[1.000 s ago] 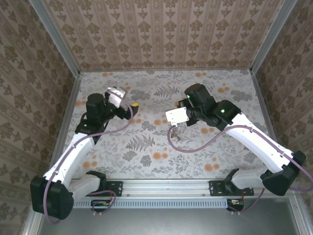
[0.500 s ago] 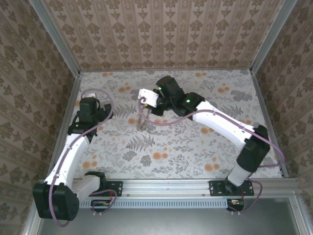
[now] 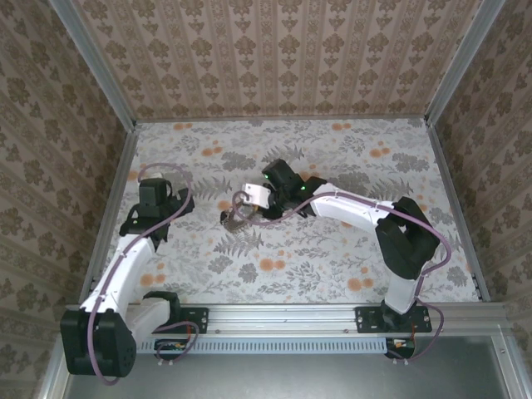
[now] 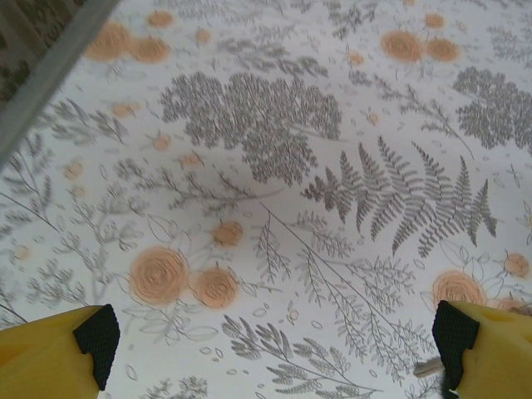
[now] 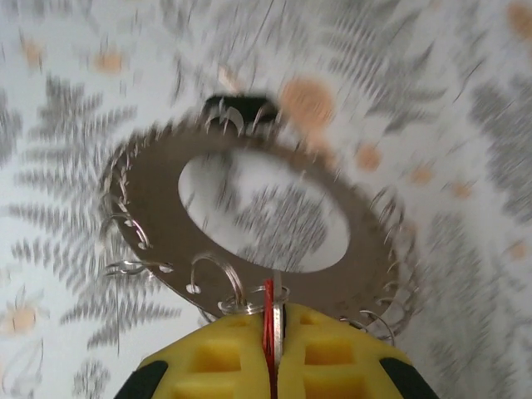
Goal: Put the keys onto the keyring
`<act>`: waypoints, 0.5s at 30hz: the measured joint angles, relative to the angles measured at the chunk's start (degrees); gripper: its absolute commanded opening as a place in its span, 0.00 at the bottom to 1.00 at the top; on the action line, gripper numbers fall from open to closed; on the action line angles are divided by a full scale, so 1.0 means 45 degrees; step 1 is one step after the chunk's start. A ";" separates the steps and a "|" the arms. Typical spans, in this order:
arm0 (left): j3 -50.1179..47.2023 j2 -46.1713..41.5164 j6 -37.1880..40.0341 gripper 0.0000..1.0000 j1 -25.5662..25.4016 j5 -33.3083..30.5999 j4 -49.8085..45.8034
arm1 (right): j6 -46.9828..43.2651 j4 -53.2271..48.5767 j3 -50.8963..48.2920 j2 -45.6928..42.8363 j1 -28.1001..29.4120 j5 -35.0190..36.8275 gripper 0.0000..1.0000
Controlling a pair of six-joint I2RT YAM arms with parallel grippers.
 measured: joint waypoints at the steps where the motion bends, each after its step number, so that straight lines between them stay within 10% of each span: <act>1: -0.0189 0.0005 -0.0097 1.00 0.0005 0.0112 0.0170 | -0.0151 -0.0068 -0.0413 -0.0034 -0.0092 0.0078 0.06; 15: -0.0471 0.0816 -0.0452 1.00 -0.0010 0.0131 0.1530 | -0.1200 -0.1030 -0.3322 -0.1316 -0.1151 0.1355 0.21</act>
